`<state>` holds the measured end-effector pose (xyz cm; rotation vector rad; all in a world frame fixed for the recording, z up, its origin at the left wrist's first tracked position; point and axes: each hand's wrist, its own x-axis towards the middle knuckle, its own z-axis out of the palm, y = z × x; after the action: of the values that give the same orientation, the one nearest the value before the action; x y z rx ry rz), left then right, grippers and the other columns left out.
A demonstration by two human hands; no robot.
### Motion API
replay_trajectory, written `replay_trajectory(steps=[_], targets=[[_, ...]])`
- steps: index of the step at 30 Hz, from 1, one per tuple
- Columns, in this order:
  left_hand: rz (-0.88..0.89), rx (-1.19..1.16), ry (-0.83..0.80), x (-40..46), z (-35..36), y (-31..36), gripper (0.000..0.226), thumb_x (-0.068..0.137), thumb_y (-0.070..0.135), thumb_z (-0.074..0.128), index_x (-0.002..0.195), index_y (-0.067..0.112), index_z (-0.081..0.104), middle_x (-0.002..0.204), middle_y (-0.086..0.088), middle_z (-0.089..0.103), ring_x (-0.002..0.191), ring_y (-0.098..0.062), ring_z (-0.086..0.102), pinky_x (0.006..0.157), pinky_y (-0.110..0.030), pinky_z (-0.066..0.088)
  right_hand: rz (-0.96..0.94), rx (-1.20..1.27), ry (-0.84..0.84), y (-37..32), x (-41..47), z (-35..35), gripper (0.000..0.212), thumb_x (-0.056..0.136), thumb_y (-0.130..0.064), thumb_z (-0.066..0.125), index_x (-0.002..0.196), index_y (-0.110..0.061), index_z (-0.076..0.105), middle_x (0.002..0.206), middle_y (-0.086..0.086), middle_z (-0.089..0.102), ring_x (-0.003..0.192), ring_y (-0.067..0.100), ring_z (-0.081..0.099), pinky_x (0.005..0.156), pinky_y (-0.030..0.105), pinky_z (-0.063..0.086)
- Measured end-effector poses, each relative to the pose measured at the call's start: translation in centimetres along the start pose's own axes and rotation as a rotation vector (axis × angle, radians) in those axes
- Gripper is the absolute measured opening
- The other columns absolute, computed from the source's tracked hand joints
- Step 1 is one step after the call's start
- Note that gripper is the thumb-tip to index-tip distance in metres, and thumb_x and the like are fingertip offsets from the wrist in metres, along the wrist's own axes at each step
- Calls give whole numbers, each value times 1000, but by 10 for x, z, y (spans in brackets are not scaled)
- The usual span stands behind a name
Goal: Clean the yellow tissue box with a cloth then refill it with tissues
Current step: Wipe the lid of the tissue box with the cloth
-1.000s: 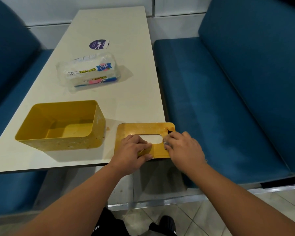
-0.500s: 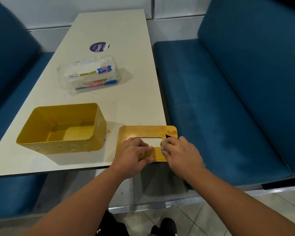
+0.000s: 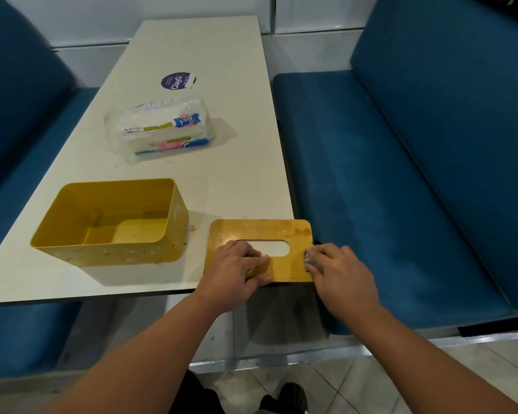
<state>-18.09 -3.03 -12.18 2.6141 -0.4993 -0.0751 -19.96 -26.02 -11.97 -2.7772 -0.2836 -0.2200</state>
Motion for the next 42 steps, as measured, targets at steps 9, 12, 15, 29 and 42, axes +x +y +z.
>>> replay_trajectory(steps=[9, 12, 15, 29, 42], targets=[[-2, -10, 8, -6, -6, -11, 46, 83, 51, 65, 122, 26, 66, 110, 12, 56, 112, -12, 44, 98, -30, 34, -68, 10, -30, -9, -9, 0, 18, 85, -28, 71, 102, -25, 72, 104, -11, 65, 79, 12, 52, 58, 20, 32], [-5, -14, 5, -6, -5, -10, 45, 83, 51, 66, 122, 27, 66, 109, 12, 56, 112, -12, 44, 98, -31, 34, 63, 42, 42, 4, 20, -8, 20, 93, -29, 60, 109, -23, 70, 110, -8, 63, 90, 16, 50, 62, 25, 35], [-1, -23, 14, -6, -5, -10, 44, 83, 50, 67, 120, 27, 67, 108, 12, 57, 111, -12, 44, 98, -32, 35, 49, 60, 45, 1, 48, -6, 26, 97, -32, 52, 117, -23, 66, 116, -8, 59, 98, 16, 48, 65, 27, 37], [10, -10, 24, -5, -5, -11, 43, 84, 50, 64, 122, 28, 66, 110, 12, 57, 112, -11, 43, 95, -28, 31, 83, 61, -107, -4, 68, 13, 27, 98, -32, 45, 120, -28, 61, 122, -11, 53, 97, 10, 41, 71, 27, 36], [14, -6, 9, -6, -6, -11, 44, 85, 51, 62, 123, 29, 65, 110, 14, 55, 113, -10, 42, 94, -23, 27, -29, -11, -80, -12, 69, 17, 25, 99, -32, 48, 117, -27, 64, 116, -12, 57, 90, 10, 41, 66, 26, 35]])
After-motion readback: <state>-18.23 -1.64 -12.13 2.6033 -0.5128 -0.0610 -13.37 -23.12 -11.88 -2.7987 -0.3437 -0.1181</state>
